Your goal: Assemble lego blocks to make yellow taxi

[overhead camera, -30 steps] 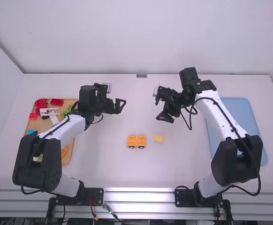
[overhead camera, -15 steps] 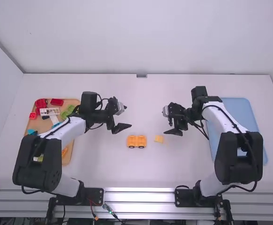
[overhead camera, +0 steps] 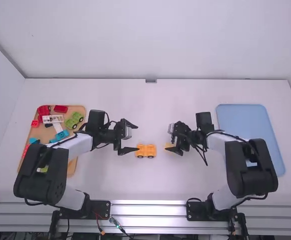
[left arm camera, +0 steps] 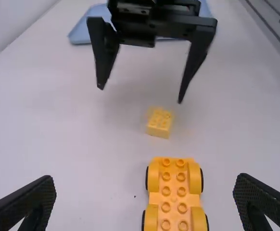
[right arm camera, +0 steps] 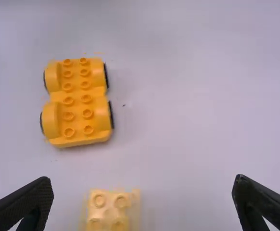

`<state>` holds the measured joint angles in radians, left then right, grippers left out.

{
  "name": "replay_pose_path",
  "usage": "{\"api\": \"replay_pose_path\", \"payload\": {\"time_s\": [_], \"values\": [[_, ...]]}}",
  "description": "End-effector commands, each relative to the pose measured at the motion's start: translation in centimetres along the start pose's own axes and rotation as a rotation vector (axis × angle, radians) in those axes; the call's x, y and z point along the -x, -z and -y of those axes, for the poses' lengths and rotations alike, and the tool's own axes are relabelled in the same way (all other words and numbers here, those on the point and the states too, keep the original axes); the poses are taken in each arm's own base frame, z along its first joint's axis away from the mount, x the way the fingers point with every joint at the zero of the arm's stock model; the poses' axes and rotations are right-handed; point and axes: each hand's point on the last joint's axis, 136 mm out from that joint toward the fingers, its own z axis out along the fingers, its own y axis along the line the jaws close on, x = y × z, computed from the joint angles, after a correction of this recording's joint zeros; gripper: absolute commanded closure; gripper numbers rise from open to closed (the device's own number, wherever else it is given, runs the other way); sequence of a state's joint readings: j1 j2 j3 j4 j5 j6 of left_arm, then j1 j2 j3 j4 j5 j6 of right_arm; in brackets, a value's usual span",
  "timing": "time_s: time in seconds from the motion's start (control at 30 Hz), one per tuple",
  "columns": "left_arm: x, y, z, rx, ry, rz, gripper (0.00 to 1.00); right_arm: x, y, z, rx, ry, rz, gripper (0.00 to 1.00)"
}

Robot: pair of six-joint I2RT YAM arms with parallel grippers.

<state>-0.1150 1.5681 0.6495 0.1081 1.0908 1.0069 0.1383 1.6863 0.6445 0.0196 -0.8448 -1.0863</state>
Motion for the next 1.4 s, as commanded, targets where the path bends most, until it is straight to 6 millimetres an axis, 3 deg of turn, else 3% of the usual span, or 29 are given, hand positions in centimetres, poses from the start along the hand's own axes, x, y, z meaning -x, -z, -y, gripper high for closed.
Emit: {"api": "replay_pose_path", "payload": {"time_s": [0.0,0.23,0.43,0.67,0.97,1.37], "values": [[-0.2,-0.1,-0.1,0.004,0.037,-0.005,0.01,-1.3,0.0,-1.1,-0.005,-0.086,-0.018,0.01],[0.0,-0.1,-0.2,0.008,0.036,-0.001,0.01,-3.0,0.1,-1.8,-0.028,-0.102,-0.007,0.05],[0.0,-0.1,-0.3,0.010,0.060,0.000,0.01,-3.8,-0.7,-1.4,-0.009,-0.096,0.007,0.05],[-0.1,-0.1,-0.2,0.007,0.060,-0.001,0.01,-4.2,-1.5,-0.3,0.032,-0.137,0.058,0.13],[-0.1,-0.1,-0.2,0.008,0.061,-0.002,0.01,-5.5,-2.4,-1.0,0.066,-0.134,0.051,0.51],[-0.2,-0.1,0.0,0.003,0.074,-0.008,0.01,-5.2,-3.0,-1.6,0.088,-0.104,0.046,0.76]]}}
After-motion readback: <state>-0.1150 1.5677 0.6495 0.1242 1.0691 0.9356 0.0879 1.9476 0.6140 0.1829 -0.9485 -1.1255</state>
